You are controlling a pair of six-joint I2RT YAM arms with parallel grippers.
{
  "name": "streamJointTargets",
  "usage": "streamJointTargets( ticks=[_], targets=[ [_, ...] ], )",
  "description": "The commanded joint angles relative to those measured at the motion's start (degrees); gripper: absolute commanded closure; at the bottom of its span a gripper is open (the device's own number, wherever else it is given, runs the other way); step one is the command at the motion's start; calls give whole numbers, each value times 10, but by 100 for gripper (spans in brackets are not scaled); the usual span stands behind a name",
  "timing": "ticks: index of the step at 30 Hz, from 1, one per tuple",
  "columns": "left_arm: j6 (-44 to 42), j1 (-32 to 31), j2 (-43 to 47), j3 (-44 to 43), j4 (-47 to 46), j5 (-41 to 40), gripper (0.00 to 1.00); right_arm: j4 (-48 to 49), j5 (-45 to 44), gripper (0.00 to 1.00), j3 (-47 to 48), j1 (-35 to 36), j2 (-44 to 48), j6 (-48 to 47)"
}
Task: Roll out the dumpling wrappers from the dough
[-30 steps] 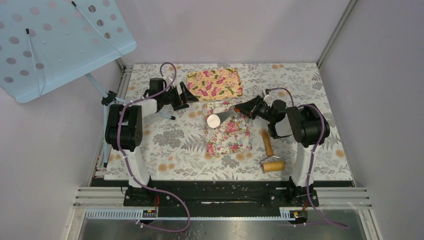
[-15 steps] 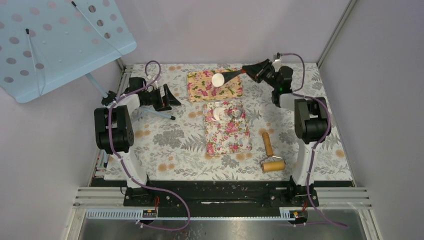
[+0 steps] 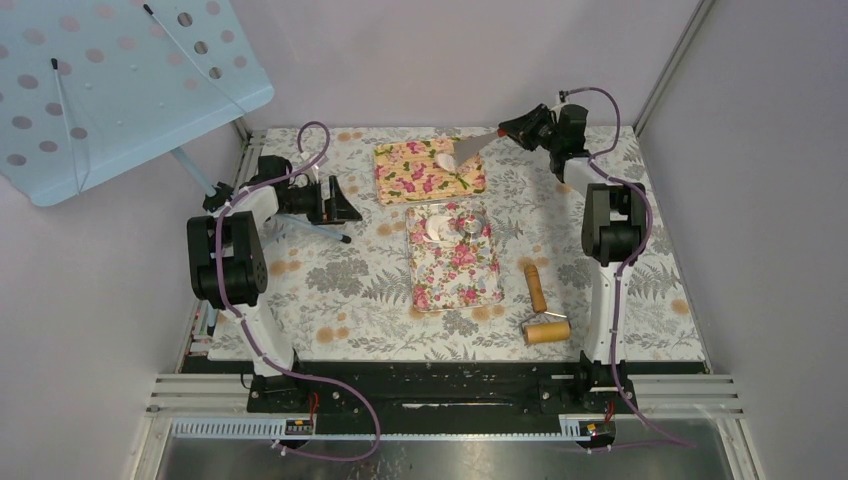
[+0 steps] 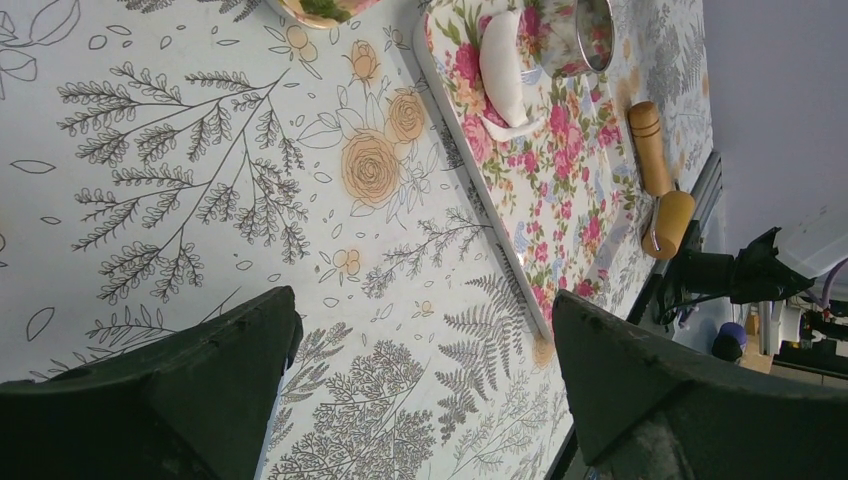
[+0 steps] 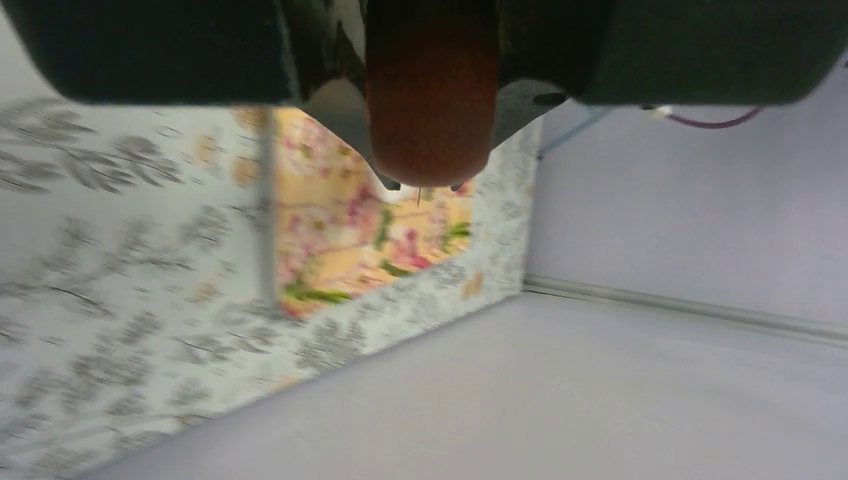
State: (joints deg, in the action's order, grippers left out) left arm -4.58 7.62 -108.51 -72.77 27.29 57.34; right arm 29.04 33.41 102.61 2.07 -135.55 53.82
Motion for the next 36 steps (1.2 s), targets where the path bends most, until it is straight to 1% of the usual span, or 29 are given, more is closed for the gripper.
streamJointTargets(
  ticks=[1, 3, 6, 8, 10, 12, 14, 18, 19, 22, 24, 26, 29, 31, 32, 34, 36],
  targets=[
    [-5, 7, 7, 8, 61, 24, 1, -102, -15, 100, 36, -3, -12, -103],
    [0, 7, 11, 13, 52, 28, 1, -117, -26, 100, 33, -3, -9, -128],
    [2, 7, 13, 18, 47, 33, 1, -107, -40, 100, 15, -3, 11, -151],
    [5, 7, 15, 20, 43, 33, 1, -99, -31, 100, 17, -3, 25, -155],
    [11, 7, 19, 27, 32, 31, 1, -111, -13, 100, 33, -4, 37, -152],
    [20, 7, 25, 31, 19, 21, 1, -142, 7, 100, 53, -3, 56, -162],
    [32, 7, 34, 35, 7, 4, 1, -187, 30, 100, 64, -5, 86, -198],
    [40, 5, 64, 39, -5, -39, 1, -272, 37, 100, 19, -5, 204, -316],
    [39, 4, 73, 38, -5, -53, 1, -308, 29, 100, 4, -7, 225, -346],
    [35, -8, 104, 37, -4, -112, 1, -397, -16, 100, -48, -11, 323, -454],
    [27, -25, 127, 42, -5, -157, 1, -437, -73, 100, -95, -11, 378, -539],
    [17, -47, 155, 50, -5, -188, 1, -451, -150, 100, -146, -11, 431, -617],
    [12, -73, 180, 63, -6, -207, 1, -419, -277, 100, -233, -11, 505, -717],
    [11, -73, 184, 65, -4, -198, 1, -390, -324, 100, -286, -11, 536, -778],
    [11, -80, 184, 64, -3, -197, 1, -370, -367, 100, -309, -11, 546, -806],
    [2, -92, 178, 60, 6, -202, 1, -348, -414, 100, -346, -10, 551, -865],
    [-6, -101, 173, 62, 15, -214, 1, -337, -453, 100, -369, -10, 541, -903]
  ],
)
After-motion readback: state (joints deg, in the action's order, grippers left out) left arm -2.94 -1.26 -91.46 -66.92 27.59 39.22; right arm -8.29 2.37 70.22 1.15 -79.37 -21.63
